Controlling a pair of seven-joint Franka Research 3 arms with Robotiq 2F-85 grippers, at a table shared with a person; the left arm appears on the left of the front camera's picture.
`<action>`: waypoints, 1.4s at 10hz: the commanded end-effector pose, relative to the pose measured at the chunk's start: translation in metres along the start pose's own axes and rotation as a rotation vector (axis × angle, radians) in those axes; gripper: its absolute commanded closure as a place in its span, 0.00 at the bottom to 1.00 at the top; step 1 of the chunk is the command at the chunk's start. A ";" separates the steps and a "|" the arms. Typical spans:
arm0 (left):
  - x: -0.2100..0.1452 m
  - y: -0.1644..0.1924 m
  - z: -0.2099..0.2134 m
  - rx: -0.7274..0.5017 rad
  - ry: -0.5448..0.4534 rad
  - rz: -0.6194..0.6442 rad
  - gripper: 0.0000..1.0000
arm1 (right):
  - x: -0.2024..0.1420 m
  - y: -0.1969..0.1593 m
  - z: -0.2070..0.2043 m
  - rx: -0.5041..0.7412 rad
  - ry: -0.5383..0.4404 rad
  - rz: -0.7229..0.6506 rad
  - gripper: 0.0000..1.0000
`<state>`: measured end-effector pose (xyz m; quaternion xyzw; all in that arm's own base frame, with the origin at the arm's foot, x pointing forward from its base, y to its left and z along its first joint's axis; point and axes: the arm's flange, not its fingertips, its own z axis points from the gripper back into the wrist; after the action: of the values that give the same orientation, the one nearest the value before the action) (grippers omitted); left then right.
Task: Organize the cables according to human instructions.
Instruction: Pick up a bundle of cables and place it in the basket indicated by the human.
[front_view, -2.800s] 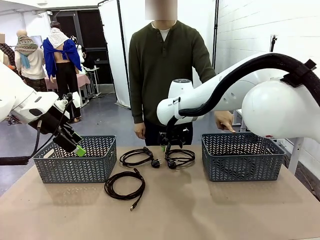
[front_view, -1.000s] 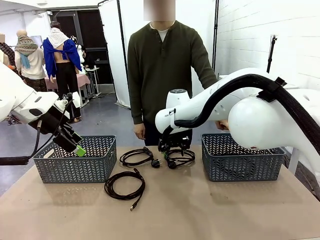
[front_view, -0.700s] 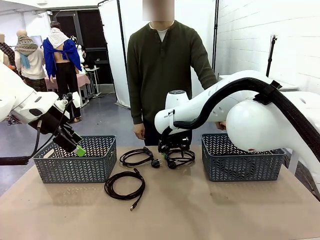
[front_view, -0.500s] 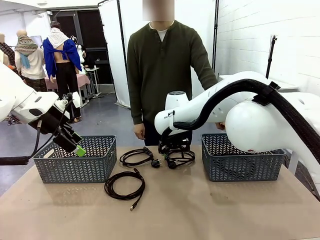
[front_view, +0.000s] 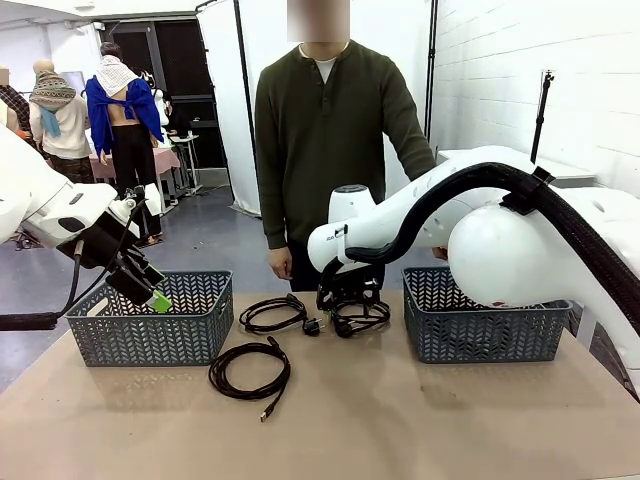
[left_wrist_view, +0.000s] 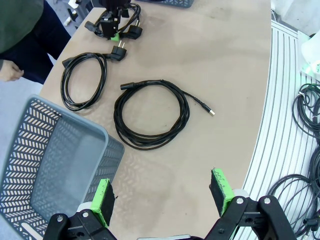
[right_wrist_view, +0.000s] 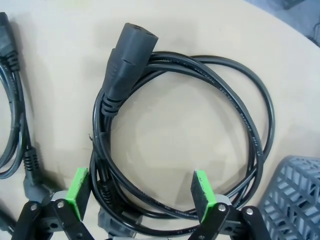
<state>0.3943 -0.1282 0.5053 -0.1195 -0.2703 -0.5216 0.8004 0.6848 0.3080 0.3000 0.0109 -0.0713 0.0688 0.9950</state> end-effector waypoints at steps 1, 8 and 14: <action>-0.002 0.004 0.001 -0.016 -0.017 -0.012 0.00 | 0.007 0.003 -0.006 -0.054 0.001 -0.014 0.00; -0.002 0.004 0.001 -0.016 -0.017 -0.012 0.00 | 0.006 0.007 -0.009 -0.052 -0.011 -0.017 0.49; -0.002 0.004 0.001 -0.016 -0.017 -0.012 0.00 | 0.006 0.010 0.007 0.027 0.001 0.042 1.00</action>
<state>0.3943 -0.1282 0.5053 -0.1196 -0.2703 -0.5216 0.8004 0.6877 0.3193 0.3045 0.0152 -0.0724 0.0761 0.9944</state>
